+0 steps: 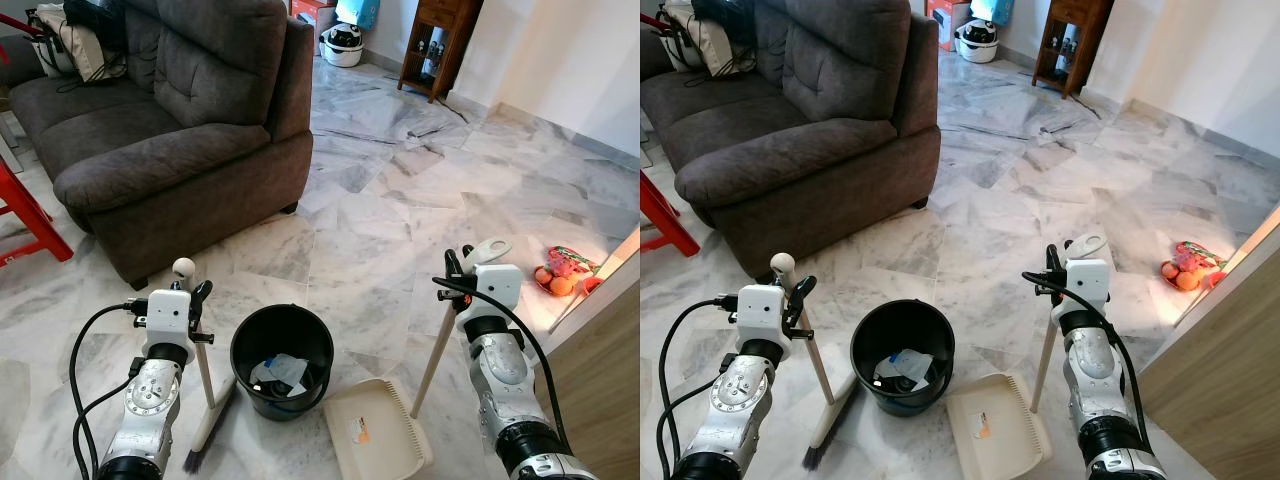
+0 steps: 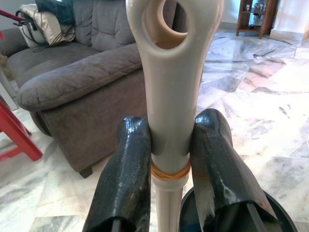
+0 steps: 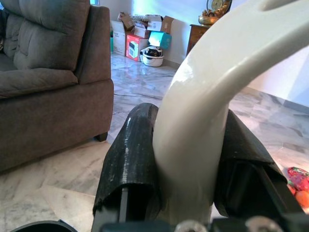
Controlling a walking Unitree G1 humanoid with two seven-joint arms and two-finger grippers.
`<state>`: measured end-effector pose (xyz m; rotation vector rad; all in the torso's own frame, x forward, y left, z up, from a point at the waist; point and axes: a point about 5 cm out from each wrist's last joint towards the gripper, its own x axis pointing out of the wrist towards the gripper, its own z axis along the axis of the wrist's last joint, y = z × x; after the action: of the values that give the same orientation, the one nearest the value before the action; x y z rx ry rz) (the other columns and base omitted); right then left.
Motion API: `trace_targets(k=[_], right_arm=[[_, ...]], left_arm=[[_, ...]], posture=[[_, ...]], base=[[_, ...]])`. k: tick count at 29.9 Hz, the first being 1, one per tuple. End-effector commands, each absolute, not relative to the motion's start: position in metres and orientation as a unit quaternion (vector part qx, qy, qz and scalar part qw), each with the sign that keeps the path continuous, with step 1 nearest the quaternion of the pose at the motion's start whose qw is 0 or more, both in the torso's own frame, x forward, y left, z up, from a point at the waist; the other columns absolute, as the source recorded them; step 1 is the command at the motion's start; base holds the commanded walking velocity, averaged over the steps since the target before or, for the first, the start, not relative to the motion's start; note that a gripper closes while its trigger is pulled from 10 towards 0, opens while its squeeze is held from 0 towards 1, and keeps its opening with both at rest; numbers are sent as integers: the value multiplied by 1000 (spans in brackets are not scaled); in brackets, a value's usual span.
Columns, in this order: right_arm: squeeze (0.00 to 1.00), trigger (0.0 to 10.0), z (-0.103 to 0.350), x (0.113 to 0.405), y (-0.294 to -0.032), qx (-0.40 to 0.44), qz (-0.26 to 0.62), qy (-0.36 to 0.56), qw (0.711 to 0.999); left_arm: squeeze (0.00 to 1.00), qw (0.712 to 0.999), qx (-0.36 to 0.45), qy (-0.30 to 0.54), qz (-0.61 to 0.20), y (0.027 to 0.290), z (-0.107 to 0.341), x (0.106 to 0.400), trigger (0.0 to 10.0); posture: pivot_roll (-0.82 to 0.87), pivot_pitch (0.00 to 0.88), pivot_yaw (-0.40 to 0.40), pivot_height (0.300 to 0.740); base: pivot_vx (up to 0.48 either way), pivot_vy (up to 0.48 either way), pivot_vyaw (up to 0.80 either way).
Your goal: Sweep floor
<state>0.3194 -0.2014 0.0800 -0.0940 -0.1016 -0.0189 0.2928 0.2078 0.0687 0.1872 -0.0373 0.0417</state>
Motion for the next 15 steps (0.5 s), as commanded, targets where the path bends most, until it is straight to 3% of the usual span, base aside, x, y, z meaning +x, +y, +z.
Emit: trace_targets(k=[1,15], right_arm=[[0,10000,89,323,-202,-47,-12,-71,996],[0,10000,88,324,-202,-48,-10,-69,996]], left_arm=[[0,994,93,-48,22,206,80,298,10000],[0,994,92,-49,23,206,81,298,10000]], posture=[[23,0,-89,740],[23,0,-89,740]], base=[[0,0,0],[0,0,0]])
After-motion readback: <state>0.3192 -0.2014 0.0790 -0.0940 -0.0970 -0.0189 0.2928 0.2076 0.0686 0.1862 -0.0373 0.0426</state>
